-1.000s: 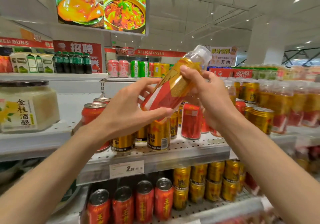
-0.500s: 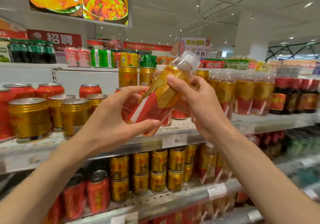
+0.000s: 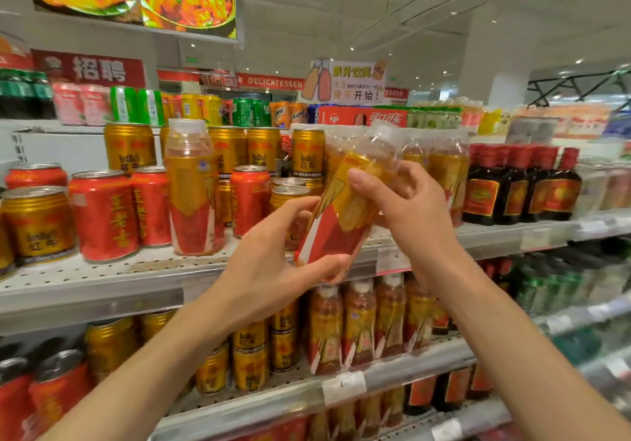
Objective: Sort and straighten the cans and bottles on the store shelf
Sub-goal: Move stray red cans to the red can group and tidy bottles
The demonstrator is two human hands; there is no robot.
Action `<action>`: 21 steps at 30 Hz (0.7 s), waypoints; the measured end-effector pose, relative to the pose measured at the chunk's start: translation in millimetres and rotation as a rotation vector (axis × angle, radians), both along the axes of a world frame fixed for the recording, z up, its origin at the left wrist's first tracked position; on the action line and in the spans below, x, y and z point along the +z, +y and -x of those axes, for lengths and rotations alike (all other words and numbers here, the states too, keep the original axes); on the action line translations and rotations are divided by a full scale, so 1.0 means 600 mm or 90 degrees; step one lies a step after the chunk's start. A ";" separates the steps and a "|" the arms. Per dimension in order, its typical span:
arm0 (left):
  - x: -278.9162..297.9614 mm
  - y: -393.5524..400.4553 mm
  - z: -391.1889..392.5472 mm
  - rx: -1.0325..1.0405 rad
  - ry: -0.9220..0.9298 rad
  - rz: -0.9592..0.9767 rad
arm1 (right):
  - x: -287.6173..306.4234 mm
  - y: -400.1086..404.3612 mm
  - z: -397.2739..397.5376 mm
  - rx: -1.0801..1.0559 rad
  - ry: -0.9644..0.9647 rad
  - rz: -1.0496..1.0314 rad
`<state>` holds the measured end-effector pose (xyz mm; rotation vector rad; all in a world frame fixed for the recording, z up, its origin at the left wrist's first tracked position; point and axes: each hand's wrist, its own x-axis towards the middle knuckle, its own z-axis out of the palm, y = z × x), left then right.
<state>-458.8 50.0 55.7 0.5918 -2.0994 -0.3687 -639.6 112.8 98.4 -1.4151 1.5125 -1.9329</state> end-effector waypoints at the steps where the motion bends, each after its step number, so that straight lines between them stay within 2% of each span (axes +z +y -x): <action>1: 0.004 -0.004 0.016 0.003 -0.016 0.013 | 0.004 0.000 0.014 -0.024 0.011 0.005; 5: 0.024 -0.032 0.059 0.044 -0.038 0.098 | 0.026 -0.007 0.064 -0.120 0.106 -0.002; 12: 0.065 -0.091 0.102 0.242 -0.087 0.296 | 0.042 -0.045 0.134 -0.207 0.185 -0.001; 16: 0.079 -0.107 0.128 0.322 -0.184 0.243 | 0.027 -0.084 0.155 -0.229 0.214 -0.028; 21: 0.084 -0.127 0.139 0.332 -0.277 0.211 | 0.006 -0.112 0.167 -0.224 0.241 -0.085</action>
